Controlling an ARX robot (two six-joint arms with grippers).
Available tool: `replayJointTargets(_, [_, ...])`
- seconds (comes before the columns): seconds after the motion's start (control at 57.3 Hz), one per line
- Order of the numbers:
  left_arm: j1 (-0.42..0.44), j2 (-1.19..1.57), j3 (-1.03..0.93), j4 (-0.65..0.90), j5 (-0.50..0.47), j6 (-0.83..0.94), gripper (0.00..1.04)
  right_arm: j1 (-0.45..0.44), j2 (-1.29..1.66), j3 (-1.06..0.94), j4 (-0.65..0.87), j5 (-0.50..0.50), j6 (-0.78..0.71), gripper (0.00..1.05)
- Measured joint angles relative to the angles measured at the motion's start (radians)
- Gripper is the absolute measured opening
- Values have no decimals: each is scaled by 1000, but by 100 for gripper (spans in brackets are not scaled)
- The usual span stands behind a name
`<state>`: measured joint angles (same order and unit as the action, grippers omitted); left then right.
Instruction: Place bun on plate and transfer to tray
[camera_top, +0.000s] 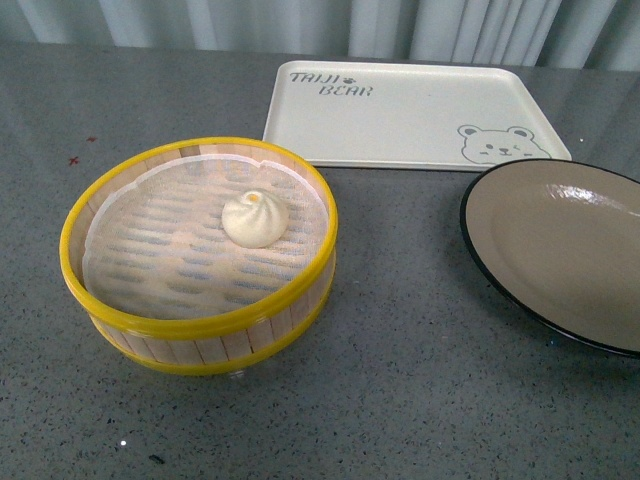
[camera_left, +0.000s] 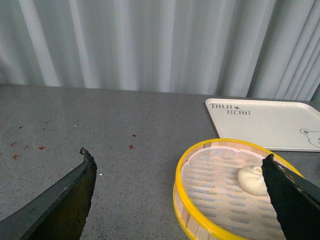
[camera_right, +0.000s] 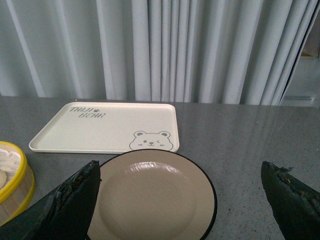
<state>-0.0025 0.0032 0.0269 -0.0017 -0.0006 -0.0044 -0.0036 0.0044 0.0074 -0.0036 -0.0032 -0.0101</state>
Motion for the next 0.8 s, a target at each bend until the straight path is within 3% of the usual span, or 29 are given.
replayJointTargets(0.803, [0, 0, 0, 0, 0, 0, 98, 0, 0, 0, 0, 0, 0, 96])
